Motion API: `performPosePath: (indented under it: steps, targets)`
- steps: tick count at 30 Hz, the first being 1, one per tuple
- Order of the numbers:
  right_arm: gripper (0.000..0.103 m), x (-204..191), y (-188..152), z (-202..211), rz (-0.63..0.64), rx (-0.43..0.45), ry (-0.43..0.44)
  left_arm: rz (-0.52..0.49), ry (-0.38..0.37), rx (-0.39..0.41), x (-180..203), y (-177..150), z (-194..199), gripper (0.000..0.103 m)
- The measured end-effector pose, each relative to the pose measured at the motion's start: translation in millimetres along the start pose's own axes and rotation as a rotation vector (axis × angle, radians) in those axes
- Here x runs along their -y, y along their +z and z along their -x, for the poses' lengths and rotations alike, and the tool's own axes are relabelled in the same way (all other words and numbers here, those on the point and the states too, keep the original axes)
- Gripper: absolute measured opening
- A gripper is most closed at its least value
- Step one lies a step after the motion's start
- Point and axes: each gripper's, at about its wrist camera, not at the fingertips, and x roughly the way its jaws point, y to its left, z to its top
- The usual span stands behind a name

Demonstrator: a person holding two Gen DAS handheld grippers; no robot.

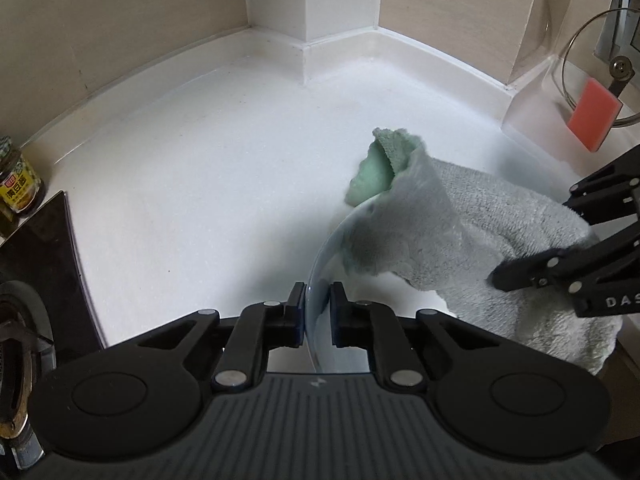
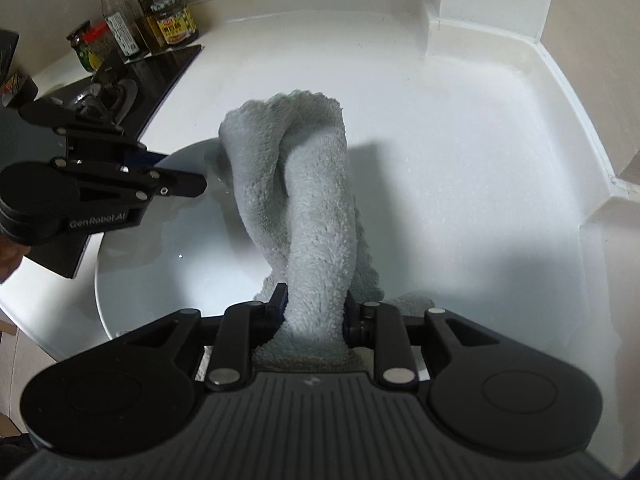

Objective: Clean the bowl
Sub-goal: 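Scrub the grey cloth around the bowl's inside while the left gripper holds the rim, then lift the grey cloth out of the bowl with the right gripper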

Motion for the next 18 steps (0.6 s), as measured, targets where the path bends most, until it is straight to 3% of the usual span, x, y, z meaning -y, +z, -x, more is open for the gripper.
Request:
performPosePath:
  steps: [6, 16, 18]
  targets:
    - [0.021, -1.9, -4.3, 17.3, -0.073, 0.057, -0.008, 0.004, -0.018, 0.016, -1.1, -4.3, 0.7, 0.01]
    - [0.021, 7.2, -21.4, 39.7, -0.247, 0.187, 0.023, 0.098, -0.104, 0.034, -14.6, -13.0, -1.7, 0.009]
    - [0.021, 4.2, -22.5, 41.5, -0.235, 0.199, 0.012, 0.12, -0.111, 0.047, -16.1, -15.7, -0.3, 0.009]
